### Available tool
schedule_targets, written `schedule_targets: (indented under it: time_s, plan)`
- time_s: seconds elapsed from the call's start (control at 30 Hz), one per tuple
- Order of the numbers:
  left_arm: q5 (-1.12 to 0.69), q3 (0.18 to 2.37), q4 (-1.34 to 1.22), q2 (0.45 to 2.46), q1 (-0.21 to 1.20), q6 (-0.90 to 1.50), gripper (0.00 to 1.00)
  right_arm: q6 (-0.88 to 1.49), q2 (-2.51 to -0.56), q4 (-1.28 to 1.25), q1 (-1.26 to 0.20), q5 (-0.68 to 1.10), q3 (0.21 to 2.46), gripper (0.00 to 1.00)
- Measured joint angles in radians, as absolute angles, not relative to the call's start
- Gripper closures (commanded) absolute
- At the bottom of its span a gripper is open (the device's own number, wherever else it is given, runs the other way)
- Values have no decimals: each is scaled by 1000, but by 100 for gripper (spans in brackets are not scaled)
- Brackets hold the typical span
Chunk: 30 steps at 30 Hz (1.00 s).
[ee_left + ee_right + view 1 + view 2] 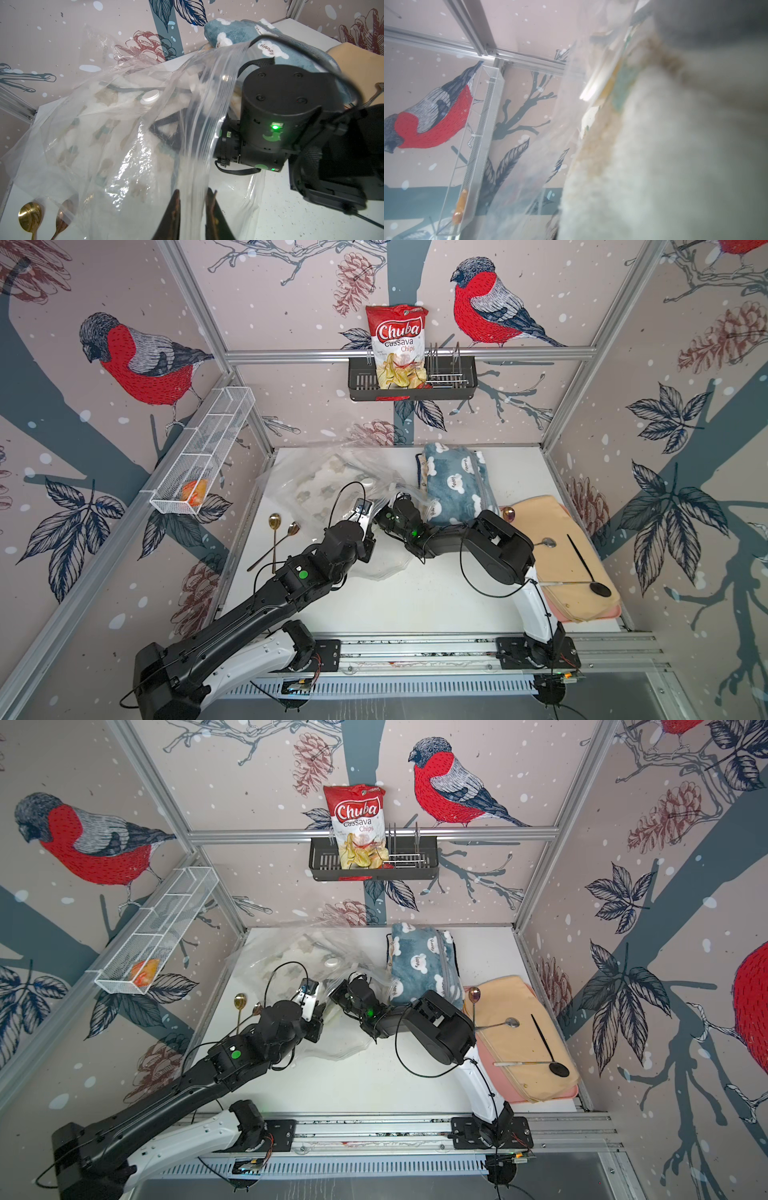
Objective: Take the blanket out of the vacuum bag
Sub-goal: Take out the blanket from the vacuum bag.
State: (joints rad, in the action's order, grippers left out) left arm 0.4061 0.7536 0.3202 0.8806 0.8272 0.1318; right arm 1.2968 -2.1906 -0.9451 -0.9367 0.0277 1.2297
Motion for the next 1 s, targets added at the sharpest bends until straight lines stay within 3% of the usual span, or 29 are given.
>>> schedule_targets:
  time_s: [0.47, 1.0]
  plan:
    - [430, 754, 321, 866, 827, 132, 80, 1279, -2048, -916, -982, 20, 1115, 100]
    - [435, 754, 320, 864, 827, 133, 80, 1204, -1755, -925, -1105, -141, 863, 100]
